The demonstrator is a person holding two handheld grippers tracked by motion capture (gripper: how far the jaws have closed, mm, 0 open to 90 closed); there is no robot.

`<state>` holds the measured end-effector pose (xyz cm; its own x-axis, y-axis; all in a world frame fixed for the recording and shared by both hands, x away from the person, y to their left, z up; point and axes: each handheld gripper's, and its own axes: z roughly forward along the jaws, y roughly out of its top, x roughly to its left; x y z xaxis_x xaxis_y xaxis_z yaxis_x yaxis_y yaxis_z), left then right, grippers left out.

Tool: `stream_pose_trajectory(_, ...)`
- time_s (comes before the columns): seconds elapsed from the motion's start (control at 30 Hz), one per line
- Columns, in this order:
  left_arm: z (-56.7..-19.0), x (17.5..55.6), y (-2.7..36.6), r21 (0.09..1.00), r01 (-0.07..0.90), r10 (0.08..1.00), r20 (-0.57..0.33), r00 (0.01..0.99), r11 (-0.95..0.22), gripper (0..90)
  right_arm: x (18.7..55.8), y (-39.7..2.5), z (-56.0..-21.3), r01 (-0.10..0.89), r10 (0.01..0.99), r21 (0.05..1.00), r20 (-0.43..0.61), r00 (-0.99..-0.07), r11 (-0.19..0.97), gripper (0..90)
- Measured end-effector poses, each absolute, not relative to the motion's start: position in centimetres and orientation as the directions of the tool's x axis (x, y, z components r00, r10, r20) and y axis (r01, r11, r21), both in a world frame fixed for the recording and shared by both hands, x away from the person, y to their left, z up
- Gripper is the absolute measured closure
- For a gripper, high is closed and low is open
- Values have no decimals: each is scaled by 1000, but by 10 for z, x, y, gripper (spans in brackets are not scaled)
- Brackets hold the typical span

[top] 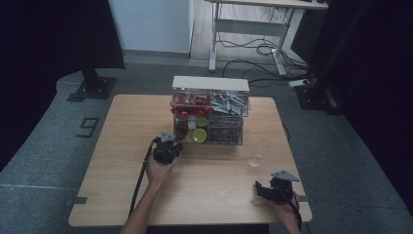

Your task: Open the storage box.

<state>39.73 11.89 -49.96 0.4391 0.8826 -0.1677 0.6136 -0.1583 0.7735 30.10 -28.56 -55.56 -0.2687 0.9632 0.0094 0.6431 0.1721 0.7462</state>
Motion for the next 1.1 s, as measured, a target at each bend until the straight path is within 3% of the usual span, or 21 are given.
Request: stream_pose_trajectory(1.1,-470,393,123,805,577,875,-176,452,-136,900,301,-285,-556,643,964,747,10,-267,171,169)
